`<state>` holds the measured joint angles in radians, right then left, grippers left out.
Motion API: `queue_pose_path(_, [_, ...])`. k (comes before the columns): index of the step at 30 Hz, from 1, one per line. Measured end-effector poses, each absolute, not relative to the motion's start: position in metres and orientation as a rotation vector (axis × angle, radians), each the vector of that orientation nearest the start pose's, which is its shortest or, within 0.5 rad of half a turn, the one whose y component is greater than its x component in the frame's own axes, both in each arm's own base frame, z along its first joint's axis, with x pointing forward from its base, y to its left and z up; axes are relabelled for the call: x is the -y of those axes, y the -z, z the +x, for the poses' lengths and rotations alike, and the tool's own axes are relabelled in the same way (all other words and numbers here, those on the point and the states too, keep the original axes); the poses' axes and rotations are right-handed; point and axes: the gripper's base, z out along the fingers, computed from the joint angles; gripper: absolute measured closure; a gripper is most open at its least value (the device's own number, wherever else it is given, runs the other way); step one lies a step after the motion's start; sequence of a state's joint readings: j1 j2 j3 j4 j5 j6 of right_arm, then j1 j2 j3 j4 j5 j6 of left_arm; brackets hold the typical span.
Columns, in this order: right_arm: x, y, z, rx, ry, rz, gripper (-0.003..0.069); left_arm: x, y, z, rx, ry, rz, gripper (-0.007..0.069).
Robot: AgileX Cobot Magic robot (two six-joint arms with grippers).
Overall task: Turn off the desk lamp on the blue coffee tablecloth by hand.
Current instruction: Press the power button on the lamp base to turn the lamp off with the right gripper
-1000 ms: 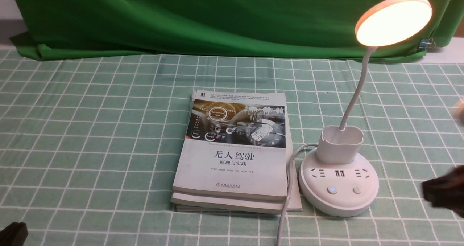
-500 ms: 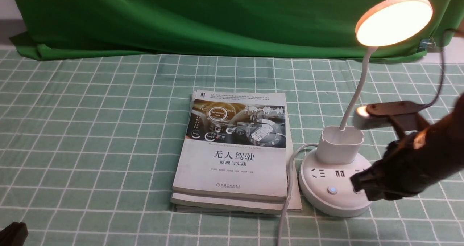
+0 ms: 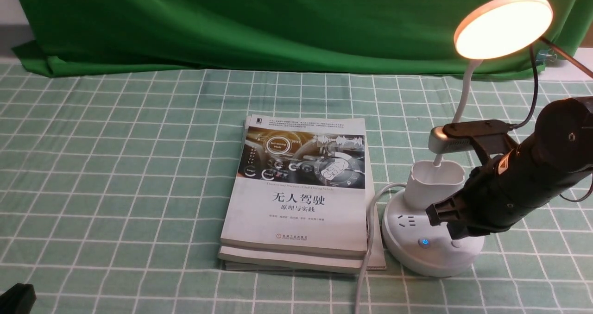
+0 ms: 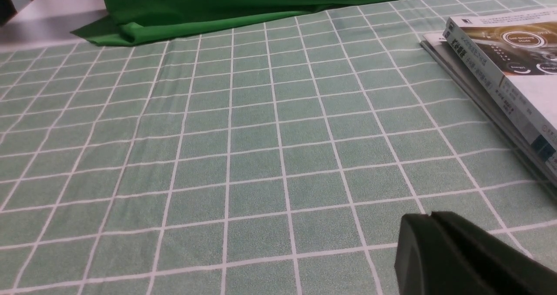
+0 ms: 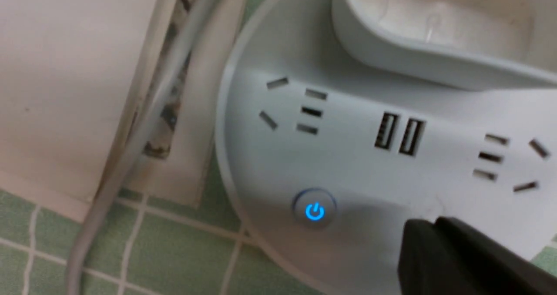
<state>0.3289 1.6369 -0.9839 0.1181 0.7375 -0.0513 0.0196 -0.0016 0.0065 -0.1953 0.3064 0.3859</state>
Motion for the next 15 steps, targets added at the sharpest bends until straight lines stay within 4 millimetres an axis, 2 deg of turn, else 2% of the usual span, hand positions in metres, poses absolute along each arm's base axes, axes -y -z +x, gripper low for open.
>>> queue_pose_path(5, [-0.106,-0.193,0.288,-2.869,-0.176,-0.441,0.0626,0.004,-0.184,0.054,-1.779,-0.105,0.203,0.0624])
queue_pose_path(8, [-0.106,-0.179,0.291,-2.912,-0.153,-0.458,0.0626,0.004,-0.184,0.054,-1.779,-0.105,0.203,0.0624])
queue_pose_path(15, [-0.106,-0.180,0.293,-2.909,-0.151,-0.459,0.0626,0.004,-0.184,0.054,-1.779,-0.105,0.203,0.0624])
